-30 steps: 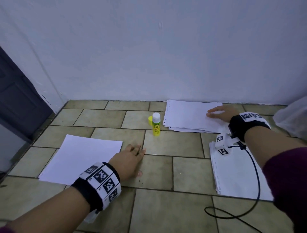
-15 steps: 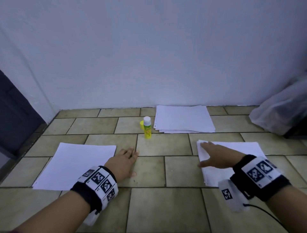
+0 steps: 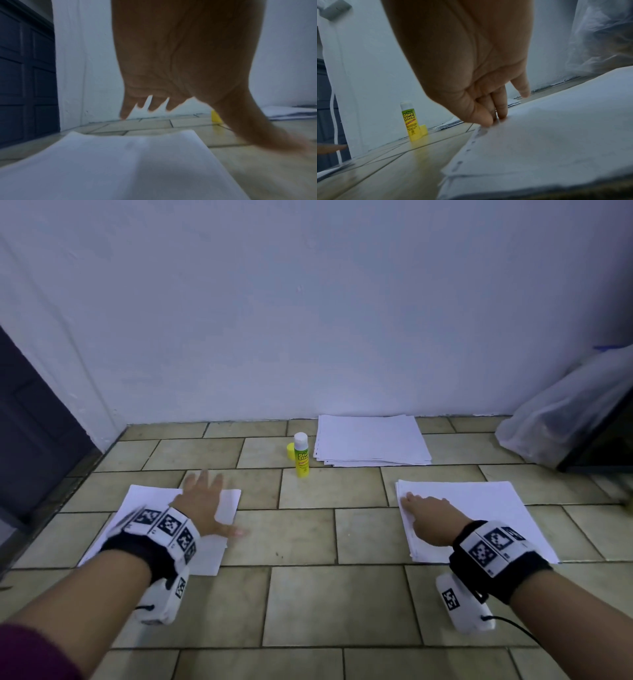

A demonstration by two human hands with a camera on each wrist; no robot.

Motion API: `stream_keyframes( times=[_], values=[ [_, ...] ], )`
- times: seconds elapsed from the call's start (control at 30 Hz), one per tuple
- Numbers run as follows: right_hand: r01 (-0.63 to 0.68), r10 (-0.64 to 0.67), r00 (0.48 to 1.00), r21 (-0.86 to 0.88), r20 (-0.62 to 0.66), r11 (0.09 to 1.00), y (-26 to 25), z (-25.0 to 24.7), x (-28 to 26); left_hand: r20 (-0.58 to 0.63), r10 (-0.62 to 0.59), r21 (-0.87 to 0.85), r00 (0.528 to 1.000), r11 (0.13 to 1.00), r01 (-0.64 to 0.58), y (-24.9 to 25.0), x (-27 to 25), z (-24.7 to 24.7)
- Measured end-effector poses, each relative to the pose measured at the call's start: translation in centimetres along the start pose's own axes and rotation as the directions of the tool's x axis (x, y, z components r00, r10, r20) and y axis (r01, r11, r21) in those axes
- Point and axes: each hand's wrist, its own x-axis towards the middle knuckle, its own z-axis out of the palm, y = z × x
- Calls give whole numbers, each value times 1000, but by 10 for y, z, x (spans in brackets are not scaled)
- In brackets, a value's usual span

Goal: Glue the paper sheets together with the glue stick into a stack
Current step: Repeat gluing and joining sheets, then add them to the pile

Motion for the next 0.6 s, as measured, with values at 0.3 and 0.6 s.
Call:
stream_keyframes(
  times=[0.3,0.6],
  values=[
    [28,-28,999,-1,-29,1000,1,4,2,100,20,234,995,971,-43,-15,-12,20],
    [53,-50,995,39,-85,998,10,5,4,80,-18,191,997,982,2,-5,-16,-6]
  ],
)
